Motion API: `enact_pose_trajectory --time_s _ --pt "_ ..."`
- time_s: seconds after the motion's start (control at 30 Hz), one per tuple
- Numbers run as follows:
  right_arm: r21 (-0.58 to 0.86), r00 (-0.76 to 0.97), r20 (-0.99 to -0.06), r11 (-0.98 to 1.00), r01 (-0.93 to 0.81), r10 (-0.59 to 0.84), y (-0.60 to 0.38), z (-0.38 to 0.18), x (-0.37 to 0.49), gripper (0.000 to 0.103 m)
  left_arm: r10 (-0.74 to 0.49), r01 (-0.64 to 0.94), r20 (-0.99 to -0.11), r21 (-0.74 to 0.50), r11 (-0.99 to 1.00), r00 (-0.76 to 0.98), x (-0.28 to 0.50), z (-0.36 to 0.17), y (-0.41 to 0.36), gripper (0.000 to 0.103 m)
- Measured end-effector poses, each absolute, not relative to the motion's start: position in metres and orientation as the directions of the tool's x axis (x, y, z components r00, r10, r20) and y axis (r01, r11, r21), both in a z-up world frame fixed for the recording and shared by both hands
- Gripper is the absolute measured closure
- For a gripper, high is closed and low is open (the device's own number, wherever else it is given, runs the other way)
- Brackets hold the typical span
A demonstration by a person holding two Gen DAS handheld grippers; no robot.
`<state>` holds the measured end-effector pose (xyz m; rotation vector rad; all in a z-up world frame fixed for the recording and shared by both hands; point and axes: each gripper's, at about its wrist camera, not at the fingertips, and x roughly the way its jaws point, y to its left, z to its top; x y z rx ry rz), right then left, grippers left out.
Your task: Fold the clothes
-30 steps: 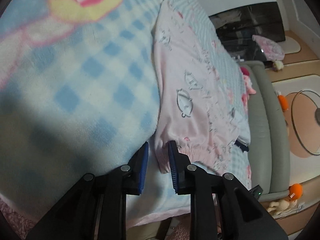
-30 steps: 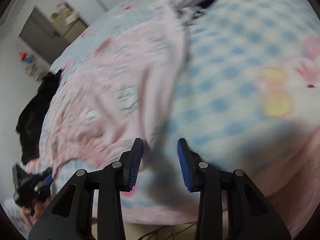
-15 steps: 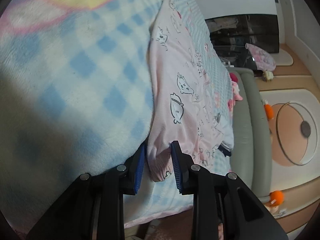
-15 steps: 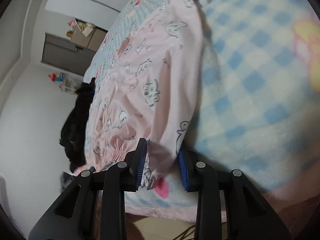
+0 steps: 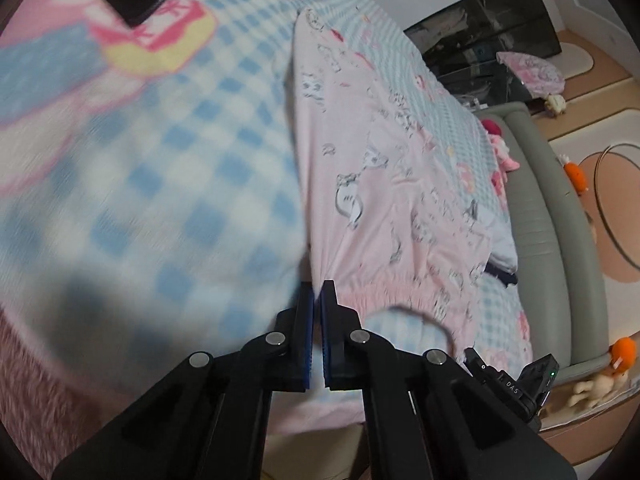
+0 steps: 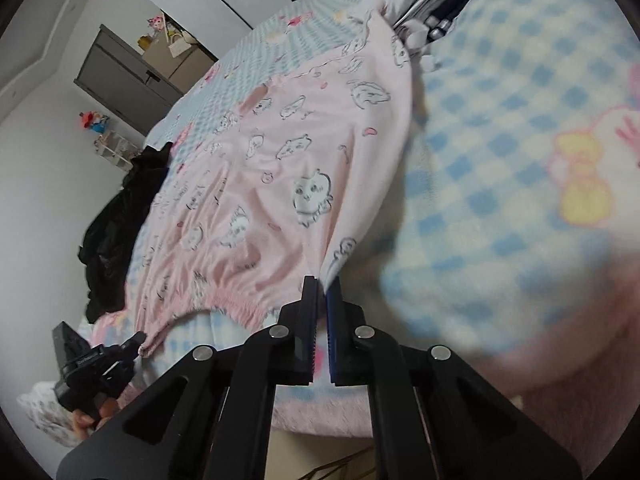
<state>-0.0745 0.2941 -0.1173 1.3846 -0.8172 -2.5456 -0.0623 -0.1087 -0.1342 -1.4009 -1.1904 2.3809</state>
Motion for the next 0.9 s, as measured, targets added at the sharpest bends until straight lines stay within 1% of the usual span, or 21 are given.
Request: enact_pose_trajectory --time_s 0.03,0.07,0.1,0.17,0.2,0.23,0.27,0.3,0.33,0.43,0.5,0.57,0.6,0.67,0.73,0.8,0.9 --pt "0.506 -0.558 -0.751 -0.850 -0.144 -0.352 0.293 -0.121 -0.071 0.101 0.476 0.270 -0.682 -0.689 -0.672 -0.555 -0.061 -0.137 -0.112 0.100" --pt "0.507 -0.552 -0.755 -0.849 -0.150 -0.353 0.294 -0.123 -0.070 0.101 0.499 0.270 -0.666 -0.711 -0.650 -0.554 -0.059 -0.142 -0.118 0.099" --pt "0.520 -0.552 -0.751 -0.840 -0.155 -0.363 0.296 -0.124 -0.071 0.098 0.528 0.263 -0.637 -0.742 -0.616 -0.562 -0.058 -0.144 -0.124 0.099" --pt "0.548 -0.558 -0.737 -0.821 -0.161 -0.383 0.302 -0.124 -0.073 0.098 0.564 0.245 -0.584 -0.789 -0.564 -0.584 -0.061 -0.142 -0.133 0.095" --pt "0.563 -0.569 -0.723 -0.812 -0.155 -0.393 0.305 -0.121 -0.074 0.095 0.546 0.239 -0.582 -0.784 -0.573 -0.603 -0.062 -0.138 -0.135 0.093" --pt "0.573 -0.579 -0.712 -0.805 -0.151 -0.398 0.307 -0.118 -0.075 0.092 0.518 0.236 -0.592 -0.768 -0.596 -0.617 -0.064 -0.132 -0.137 0.087" --pt "0.576 -0.585 -0.708 -0.803 -0.154 -0.396 0.310 -0.117 -0.075 0.081 0.489 0.234 -0.603 -0.748 -0.621 -0.630 -0.065 -0.126 -0.140 0.082" --pt "0.578 -0.586 -0.709 -0.800 -0.162 -0.393 0.313 -0.116 -0.077 0.071 0.479 0.219 -0.603 -0.739 -0.638 -0.638 -0.066 -0.120 -0.139 0.082" --pt "0.579 -0.586 -0.710 -0.797 -0.170 -0.391 0.317 -0.116 -0.079 0.070 0.475 0.200 -0.599 -0.732 -0.651 -0.645 -0.068 -0.113 -0.138 0.082" --pt "0.538 -0.581 -0.735 -0.821 -0.188 -0.349 0.332 -0.107 -0.097 0.070 0.520 0.075 -0.594 -0.699 -0.711 -0.614 -0.080 -0.093 -0.110 0.082" --pt "0.489 -0.595 -0.744 -0.855 -0.174 -0.305 0.339 -0.098 -0.111 0.070 0.553 -0.034 -0.626 -0.645 -0.764 -0.549 -0.097 -0.085 -0.071 0.082" --pt "0.425 -0.577 -0.771 -0.893 -0.148 -0.271 0.340 -0.098 -0.124 0.070 0.570 -0.139 -0.662 -0.586 -0.798 -0.486 -0.116 -0.080 -0.019 0.082" --pt "0.424 -0.564 -0.777 -0.894 -0.143 -0.279 0.340 -0.103 -0.128 0.070 0.581 -0.185 -0.669 -0.569 -0.801 -0.464 -0.124 -0.079 0.005 0.082" --pt "0.459 -0.541 -0.778 -0.877 -0.141 -0.320 0.342 -0.116 -0.132 0.070 0.596 -0.259 -0.683 -0.539 -0.801 -0.422 -0.141 -0.079 0.053 0.082" --pt "0.532 -0.521 -0.761 -0.832 -0.158 -0.387 0.347 -0.130 -0.133 0.069 0.608 -0.318 -0.697 -0.519 -0.793 -0.379 -0.154 -0.082 0.093 0.082" --pt "0.612 -0.526 -0.715 -0.776 -0.154 -0.460 0.353 -0.135 -0.134 0.069 0.607 -0.345 -0.715 -0.505 -0.791 -0.347 -0.165 -0.086 0.123 0.082" --pt "0.721 -0.536 -0.628 -0.680 -0.130 -0.564 0.362 -0.137 -0.135 0.070 0.599 -0.342 -0.738 -0.501 -0.795 -0.310 -0.176 -0.097 0.153 0.082"
